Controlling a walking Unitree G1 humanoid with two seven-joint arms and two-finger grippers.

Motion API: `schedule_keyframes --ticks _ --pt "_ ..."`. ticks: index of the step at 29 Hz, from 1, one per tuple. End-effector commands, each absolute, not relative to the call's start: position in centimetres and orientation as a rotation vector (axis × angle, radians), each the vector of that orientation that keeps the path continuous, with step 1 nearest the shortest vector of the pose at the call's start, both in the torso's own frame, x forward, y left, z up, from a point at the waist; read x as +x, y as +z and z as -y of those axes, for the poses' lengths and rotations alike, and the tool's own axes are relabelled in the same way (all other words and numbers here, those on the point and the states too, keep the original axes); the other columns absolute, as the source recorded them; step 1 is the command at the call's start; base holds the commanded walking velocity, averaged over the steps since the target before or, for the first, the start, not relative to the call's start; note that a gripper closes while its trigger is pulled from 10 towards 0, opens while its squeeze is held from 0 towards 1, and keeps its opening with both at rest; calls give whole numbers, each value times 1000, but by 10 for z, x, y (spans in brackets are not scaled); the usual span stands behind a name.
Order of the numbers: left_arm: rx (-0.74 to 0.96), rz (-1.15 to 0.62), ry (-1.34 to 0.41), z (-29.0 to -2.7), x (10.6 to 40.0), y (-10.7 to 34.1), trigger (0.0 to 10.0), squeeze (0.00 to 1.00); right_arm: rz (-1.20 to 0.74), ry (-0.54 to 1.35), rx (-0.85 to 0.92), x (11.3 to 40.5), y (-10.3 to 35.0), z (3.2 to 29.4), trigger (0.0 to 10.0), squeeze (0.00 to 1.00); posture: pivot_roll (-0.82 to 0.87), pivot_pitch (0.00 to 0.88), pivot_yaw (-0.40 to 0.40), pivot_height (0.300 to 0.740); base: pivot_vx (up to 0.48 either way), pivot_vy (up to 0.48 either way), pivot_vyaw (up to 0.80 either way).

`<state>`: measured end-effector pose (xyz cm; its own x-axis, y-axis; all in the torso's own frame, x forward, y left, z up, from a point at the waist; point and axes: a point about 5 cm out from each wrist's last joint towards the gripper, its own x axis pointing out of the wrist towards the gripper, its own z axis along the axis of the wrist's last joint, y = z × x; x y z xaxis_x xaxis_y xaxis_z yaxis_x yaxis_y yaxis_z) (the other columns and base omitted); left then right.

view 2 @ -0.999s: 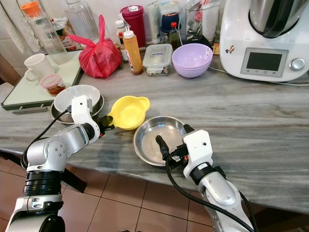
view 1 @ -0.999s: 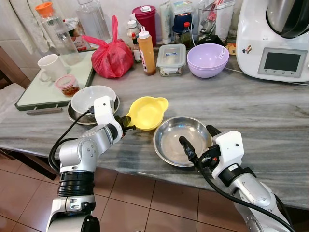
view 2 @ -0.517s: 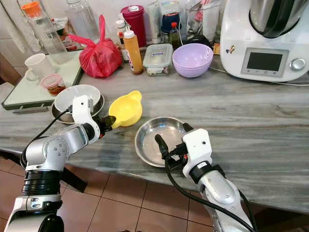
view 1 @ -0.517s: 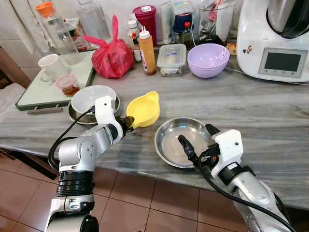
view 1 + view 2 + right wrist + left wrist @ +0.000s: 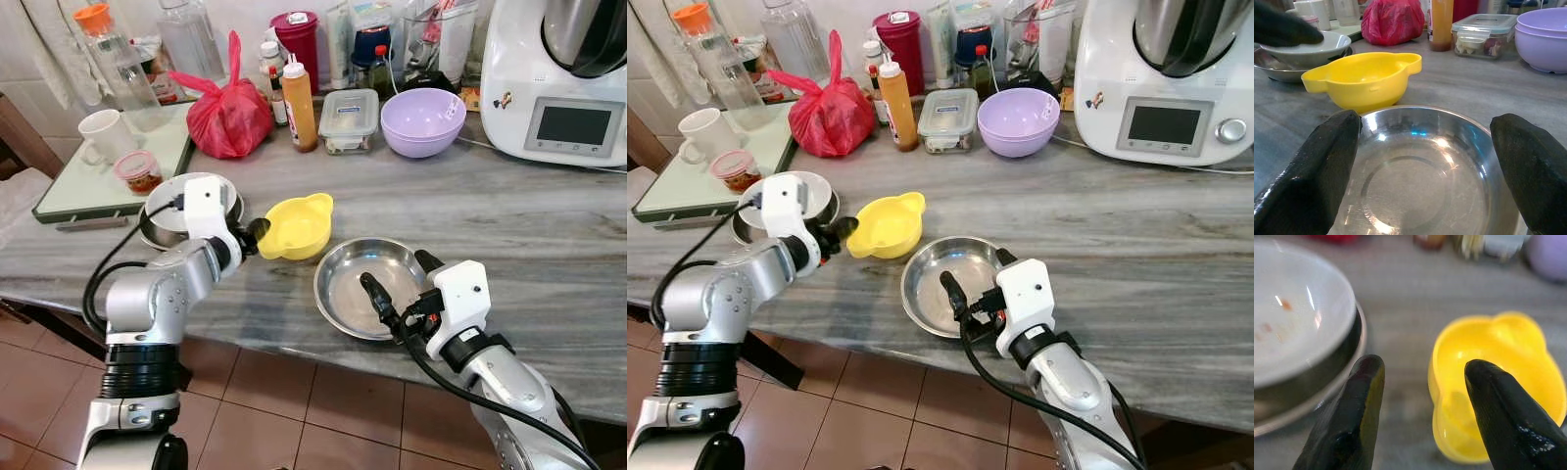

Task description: Setting the table

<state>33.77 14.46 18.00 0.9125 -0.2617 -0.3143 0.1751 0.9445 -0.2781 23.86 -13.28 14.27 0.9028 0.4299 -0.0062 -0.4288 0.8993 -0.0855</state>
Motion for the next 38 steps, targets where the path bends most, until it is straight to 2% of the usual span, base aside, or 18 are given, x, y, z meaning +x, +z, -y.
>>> schedule_keyframes --ticks 1,6,14,18,24,36,37,38 --pt "-218 -263 -202 -154 335 194 10000 1000 14 465 -83 238 142 129 10000 0 -156 69 155 740 0 0 0" --pt "-270 -29 -188 -162 312 212 10000 1000 24 367 -117 244 140 143 10000 0 -147 71 147 740 0 0 0" --pt "-209 -86 -299 -144 281 180 10000 1000 7 340 -153 251 140 145 10000 0 -134 71 134 740 0 0 0" --pt "-187 -128 -399 -124 263 160 10000 1000 44 293 -181 252 144 150 10000 0 -134 74 129 740 0 0 0" --pt "-170 -143 -479 -109 262 152 10000 1000 109 127 -262 261 156 172 10000 0 -143 80 132 740 0 0 0" --pt "-140 -157 -536 -91 283 140 10000 1000 161 35 -293 262 169 173 10000 0 -187 108 151 740 0 0 0" --pt "-154 -164 -539 -88 286 138 10000 275 158 25 -301 260 169 176 10000 0 -195 114 154 740 0 0 0" --pt "-154 -164 -539 -88 286 138 10000 275 158 25 -301 260 169 176 10000 0 -195 114 154 740 0 0 0"
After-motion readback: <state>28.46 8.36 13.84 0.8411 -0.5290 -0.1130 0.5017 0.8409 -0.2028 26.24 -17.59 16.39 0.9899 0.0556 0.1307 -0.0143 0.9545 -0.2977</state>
